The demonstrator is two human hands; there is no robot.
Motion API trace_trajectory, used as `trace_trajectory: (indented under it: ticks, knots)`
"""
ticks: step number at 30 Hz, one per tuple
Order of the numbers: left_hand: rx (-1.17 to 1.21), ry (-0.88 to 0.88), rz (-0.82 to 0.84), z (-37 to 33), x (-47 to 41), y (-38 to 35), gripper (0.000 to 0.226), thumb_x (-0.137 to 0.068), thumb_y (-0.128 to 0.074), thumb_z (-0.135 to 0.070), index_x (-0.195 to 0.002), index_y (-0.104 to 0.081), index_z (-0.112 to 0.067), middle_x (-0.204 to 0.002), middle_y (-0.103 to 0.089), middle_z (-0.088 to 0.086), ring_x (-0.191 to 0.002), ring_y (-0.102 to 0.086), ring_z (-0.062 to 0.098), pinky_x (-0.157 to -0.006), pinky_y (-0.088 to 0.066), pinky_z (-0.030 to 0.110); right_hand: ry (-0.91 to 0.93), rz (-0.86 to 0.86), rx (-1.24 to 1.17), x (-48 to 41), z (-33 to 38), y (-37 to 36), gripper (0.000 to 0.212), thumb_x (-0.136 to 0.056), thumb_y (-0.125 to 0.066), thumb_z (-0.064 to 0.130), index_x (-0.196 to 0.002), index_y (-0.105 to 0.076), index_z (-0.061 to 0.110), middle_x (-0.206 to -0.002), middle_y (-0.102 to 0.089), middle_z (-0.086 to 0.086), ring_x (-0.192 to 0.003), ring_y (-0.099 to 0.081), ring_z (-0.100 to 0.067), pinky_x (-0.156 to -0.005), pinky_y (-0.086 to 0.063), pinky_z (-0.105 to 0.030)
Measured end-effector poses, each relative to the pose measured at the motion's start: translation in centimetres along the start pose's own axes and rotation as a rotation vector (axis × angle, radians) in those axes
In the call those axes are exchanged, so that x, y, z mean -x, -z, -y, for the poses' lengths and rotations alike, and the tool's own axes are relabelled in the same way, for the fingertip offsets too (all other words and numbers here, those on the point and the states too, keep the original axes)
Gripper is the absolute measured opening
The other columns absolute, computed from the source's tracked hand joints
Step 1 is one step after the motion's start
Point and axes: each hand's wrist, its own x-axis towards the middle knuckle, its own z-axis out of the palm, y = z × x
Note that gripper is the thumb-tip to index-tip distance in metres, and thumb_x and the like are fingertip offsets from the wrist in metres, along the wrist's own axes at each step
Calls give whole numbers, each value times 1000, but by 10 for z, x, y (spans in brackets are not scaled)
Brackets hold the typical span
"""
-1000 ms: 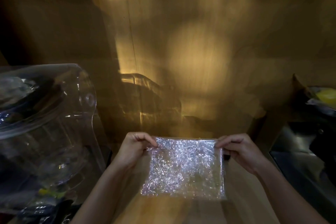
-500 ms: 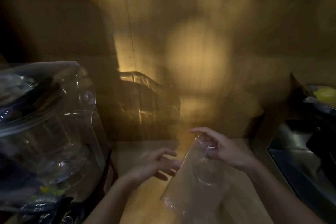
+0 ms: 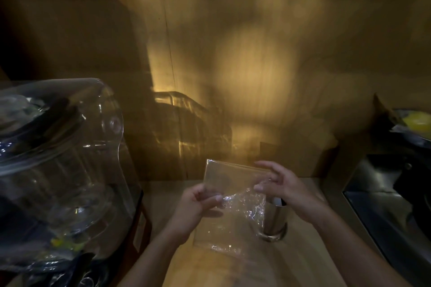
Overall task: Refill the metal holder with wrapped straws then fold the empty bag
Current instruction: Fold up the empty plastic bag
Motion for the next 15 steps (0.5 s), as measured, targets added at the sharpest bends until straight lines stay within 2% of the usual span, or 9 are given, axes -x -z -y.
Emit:
trace_trajectory:
  ticks: [3, 5, 6, 7, 8, 9, 10, 12, 15]
  knots:
    - [54, 30, -53, 5, -3, -1, 9, -76, -65, 5, -78, -64, -4, -73, -69, 9, -63, -66, 15, -54, -59, 30, -15, -46, -118, 3, -18, -13, 62, -78, -62, -9, -131, -41, 16, -92, -66, -10, -72, -66, -10, -59, -50, -18]
    - [95, 49, -91, 11, -4, -1, 8, -76, -66, 3, -83, -67, -2, -76, -71, 9, -65, -66, 16, -51, -56, 29, 13, -100, -144, 2, -32, -24, 74, -79, -65, -6, -135, -35, 32, -87, -65, -13, -67, -63, -11, -61, -48, -15]
    - [114, 57, -106, 14, -5, -1, 10, -77, -66, 1, -86, -67, -1, -78, -72, 10, -66, -67, 18, -52, -55, 29, 29, -129, -149, 2, -38, -28, 79, -78, -66, -4, -137, -33, 35, -77, -45, 2, -69, -57, -16, -66, -48, -19]
    - [128, 68, -119, 17, -4, 0, 13, -77, -66, 1, -89, -67, -1, -81, -72, 12, -68, -67, 21, -55, -54, 29, 39, -153, -135, 2, -43, -32, 80, -77, -67, -4, -138, -33, 36, -122, -38, -18, -76, -52, -20, -72, -47, -24]
    - [133, 83, -133, 20, -4, 0, 16, -76, -66, 0, -92, -67, -1, -84, -73, 13, -71, -68, 22, -58, -54, 29, 43, -170, -112, 1, -49, -36, 78, -77, -68, -4, -137, -36, 33, -102, -63, -21, -80, -50, -20, -74, -46, -28]
    - [130, 98, -152, 23, -3, 1, 19, -76, -67, 0, -94, -66, -1, -86, -73, 13, -72, -69, 22, -59, -54, 28, 47, -190, -86, 1, -53, -40, 72, -76, -67, -5, -134, -42, 28, -95, -63, -14, -78, -50, -19, -70, -45, -27]
    - [109, 113, -177, 27, -3, 2, 22, -75, -69, -1, -96, -64, -1, -88, -73, 12, -72, -69, 19, -57, -52, 25, 46, -217, -70, 1, -58, -44, 63, -76, -67, -8, -129, -49, 23, -80, -53, -4, -68, -49, -17, -61, -44, -22]
    - [39, 165, -226, 34, 0, 3, 29, -75, -71, -5, -101, -58, -4, -93, -71, 10, -77, -67, 20, -57, -46, 24, 19, -259, -97, -1, -66, -48, 43, -75, -63, -14, -109, -59, 14, -75, -47, -4, -52, -46, -8, -45, -38, -12]
    - [-18, 237, -262, 46, 6, 6, 38, -76, -71, -8, -106, -48, -15, -92, -67, 9, -74, -63, 19, -54, -39, 25, -50, -263, -88, -4, -77, -53, 24, -77, -59, -16, -78, -63, 8, -65, -53, 1, -39, -48, 6, -38, -33, -5]
